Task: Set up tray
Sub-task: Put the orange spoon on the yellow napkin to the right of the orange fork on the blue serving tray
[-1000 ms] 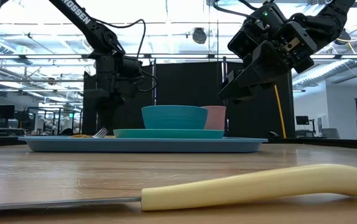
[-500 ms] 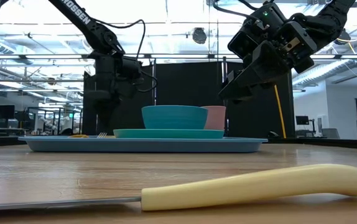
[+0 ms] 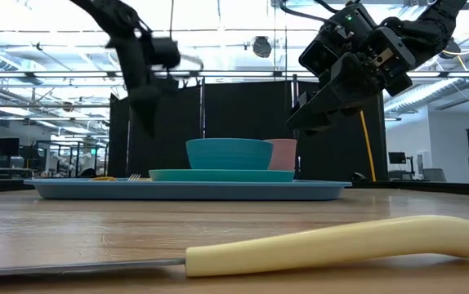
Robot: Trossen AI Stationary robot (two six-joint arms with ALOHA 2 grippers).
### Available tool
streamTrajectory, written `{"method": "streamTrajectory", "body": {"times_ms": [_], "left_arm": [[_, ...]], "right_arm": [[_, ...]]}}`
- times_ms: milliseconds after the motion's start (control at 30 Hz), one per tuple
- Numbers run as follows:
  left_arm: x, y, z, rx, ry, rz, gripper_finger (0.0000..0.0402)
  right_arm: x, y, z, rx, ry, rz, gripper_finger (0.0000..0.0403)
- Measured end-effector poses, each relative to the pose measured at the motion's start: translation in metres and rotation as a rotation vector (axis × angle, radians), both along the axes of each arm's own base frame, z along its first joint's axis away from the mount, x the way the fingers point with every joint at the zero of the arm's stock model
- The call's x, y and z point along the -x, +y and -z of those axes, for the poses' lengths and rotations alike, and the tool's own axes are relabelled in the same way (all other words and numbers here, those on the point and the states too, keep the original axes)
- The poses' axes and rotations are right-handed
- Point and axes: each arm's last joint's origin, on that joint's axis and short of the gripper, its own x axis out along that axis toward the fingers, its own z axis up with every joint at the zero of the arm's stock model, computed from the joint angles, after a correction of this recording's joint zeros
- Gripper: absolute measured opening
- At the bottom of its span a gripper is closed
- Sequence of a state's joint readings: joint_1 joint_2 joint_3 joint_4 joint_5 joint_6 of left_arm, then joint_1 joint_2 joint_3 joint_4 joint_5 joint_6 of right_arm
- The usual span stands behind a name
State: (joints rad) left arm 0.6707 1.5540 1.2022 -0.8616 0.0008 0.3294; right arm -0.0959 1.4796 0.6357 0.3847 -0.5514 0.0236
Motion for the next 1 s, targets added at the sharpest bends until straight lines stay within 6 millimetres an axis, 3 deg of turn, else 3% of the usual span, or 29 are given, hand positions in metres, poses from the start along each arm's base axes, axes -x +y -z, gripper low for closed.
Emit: {"method": "streamTrajectory", "body": {"times_ms": [200, 400, 667, 1000], "left_arm": [[0.001, -0.037, -0.041, -0.045, -0.274, -0.092, 0.0017], [0.004, -0.081, -0.049, 0.009, -0.357, -0.172, 0.0008], [-0.009, -0.149, -0.022, -0.064, -0.489, -0.145, 0.0021], [0.005, -0.227, 0.03, -0.186, -0.664, -0.176, 0.0026]], "right_arm": [[0.001, 0.0, 0.002, -0.014, 0.014, 0.008, 0.0199], [0.008, 0.001, 0.01, -0.023, 0.027, 0.017, 0.0199], [0.008, 0.002, 0.008, -0.092, -0.008, 0.052, 0.0199], [0.002, 0.029, -0.005, -0.148, -0.109, 0.037, 0.0199]]}}
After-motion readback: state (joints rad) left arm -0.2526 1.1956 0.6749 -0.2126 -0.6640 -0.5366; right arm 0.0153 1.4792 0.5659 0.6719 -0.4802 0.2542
